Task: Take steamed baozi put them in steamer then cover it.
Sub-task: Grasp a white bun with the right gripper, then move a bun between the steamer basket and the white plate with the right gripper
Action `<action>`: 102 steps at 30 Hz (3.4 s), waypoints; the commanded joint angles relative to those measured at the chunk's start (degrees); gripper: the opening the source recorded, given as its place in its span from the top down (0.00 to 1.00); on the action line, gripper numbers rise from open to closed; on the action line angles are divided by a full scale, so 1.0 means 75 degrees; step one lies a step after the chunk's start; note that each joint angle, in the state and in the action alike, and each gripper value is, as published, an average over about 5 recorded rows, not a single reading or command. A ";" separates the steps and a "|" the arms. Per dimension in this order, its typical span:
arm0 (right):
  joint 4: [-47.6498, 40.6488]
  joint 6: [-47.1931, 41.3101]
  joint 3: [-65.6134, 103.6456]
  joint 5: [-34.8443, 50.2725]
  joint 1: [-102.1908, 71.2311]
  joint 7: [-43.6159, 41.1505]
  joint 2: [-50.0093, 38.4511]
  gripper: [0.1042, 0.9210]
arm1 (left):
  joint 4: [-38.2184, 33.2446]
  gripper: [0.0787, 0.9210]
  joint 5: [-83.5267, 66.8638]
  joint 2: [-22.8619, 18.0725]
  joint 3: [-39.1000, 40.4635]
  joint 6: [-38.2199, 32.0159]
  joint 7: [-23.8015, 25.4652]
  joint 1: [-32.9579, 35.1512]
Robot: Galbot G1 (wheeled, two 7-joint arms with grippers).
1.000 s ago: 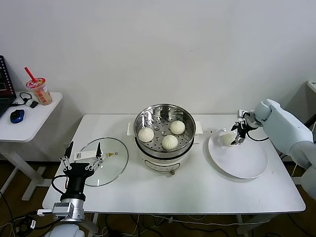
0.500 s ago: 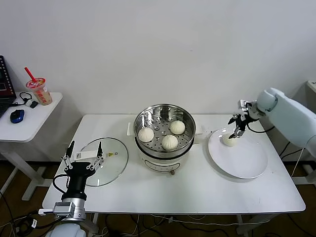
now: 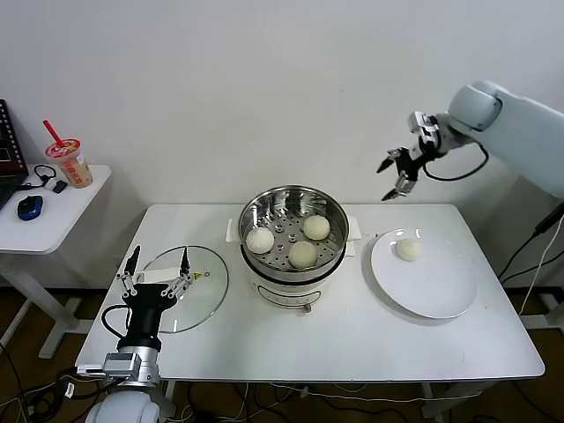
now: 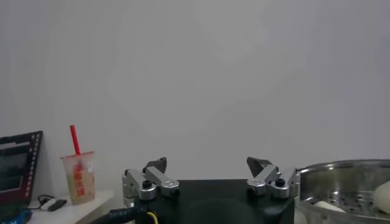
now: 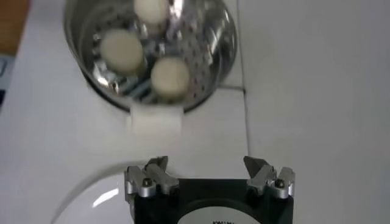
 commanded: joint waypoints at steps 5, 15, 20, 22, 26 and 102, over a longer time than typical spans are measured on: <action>0.1494 -0.0764 -0.0647 0.1811 0.0979 0.0267 0.1677 0.12 | -0.0170 0.12 -0.0098 0.0083 0.0091 0.0145 -0.0104 -0.0168; 0.0217 -0.0876 -0.0503 0.1337 -0.0233 0.0297 0.3269 0.12 | -0.0344 0.12 -0.0275 0.0092 0.0146 0.0241 -0.0121 -0.0278; -0.0370 -0.0879 -0.0641 0.1203 -0.0593 0.0281 0.3611 0.12 | -0.0398 0.12 -0.0365 0.0125 0.0124 0.0266 -0.0116 -0.0254; -0.0457 -0.0881 -0.0735 0.1165 -0.0696 0.0282 0.3667 0.12 | -0.0397 0.12 -0.0393 0.0116 0.0148 0.0275 -0.0149 -0.0275; -0.0626 -0.0872 -0.0747 0.0832 -0.0967 0.0323 0.3724 0.12 | -0.0394 0.12 -0.0390 0.0080 0.0273 0.0297 -0.0192 -0.0327; -0.1469 -0.0570 0.0158 -0.0570 -0.1841 0.0373 0.4087 0.41 | -0.0353 0.12 -0.0356 0.0217 0.0447 0.0227 -0.0282 -0.0246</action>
